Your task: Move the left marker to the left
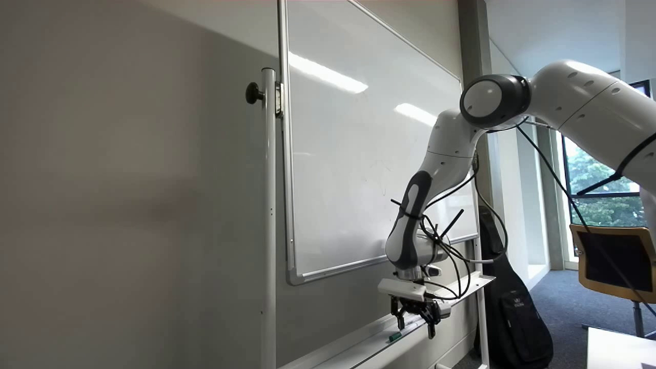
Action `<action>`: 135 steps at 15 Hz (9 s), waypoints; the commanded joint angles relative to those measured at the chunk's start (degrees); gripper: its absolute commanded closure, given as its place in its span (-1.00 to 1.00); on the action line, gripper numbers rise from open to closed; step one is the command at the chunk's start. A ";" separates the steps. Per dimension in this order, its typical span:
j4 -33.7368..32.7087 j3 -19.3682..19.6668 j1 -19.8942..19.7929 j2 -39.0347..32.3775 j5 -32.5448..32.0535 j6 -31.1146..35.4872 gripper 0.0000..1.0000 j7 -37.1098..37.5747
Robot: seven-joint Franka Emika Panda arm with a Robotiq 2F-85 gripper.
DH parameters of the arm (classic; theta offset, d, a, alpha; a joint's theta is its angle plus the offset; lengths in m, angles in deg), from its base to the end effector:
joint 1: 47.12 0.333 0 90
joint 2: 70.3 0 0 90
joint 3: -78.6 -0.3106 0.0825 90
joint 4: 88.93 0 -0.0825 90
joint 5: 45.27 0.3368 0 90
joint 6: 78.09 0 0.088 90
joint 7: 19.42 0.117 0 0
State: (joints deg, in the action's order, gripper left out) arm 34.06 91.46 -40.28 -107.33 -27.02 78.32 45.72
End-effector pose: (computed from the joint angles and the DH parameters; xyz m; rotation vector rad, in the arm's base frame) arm 0.5236 -0.0702 0.1297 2.2836 -2.1177 -0.0299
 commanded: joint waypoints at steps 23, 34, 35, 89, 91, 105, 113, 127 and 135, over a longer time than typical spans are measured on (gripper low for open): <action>-2.42 0.08 -0.15 -0.13 -2.01 -2.40 0.27 2.64; -2.52 -0.09 -0.28 0.16 -2.09 -2.25 0.90 3.99; -2.51 -0.07 -0.26 0.09 -2.12 -2.12 0.91 4.07; 30.99 0.44 -0.60 40.32 -14.42 1.31 0.91 6.17; 31.04 -2.31 -3.19 40.72 -14.00 0.33 0.91 5.90; 16.21 -11.54 -0.48 16.88 -9.74 8.31 0.91 9.41; 1.56 -10.47 6.18 3.28 -5.62 7.58 0.91 19.47; -4.84 -4.84 12.07 -2.32 -6.96 8.42 -0.31 28.48; 3.10 -0.52 14.24 5.26 -11.11 8.86 -1.00 26.66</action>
State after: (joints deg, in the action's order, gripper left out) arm 30.97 88.42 -27.63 -107.86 -35.60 86.39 72.13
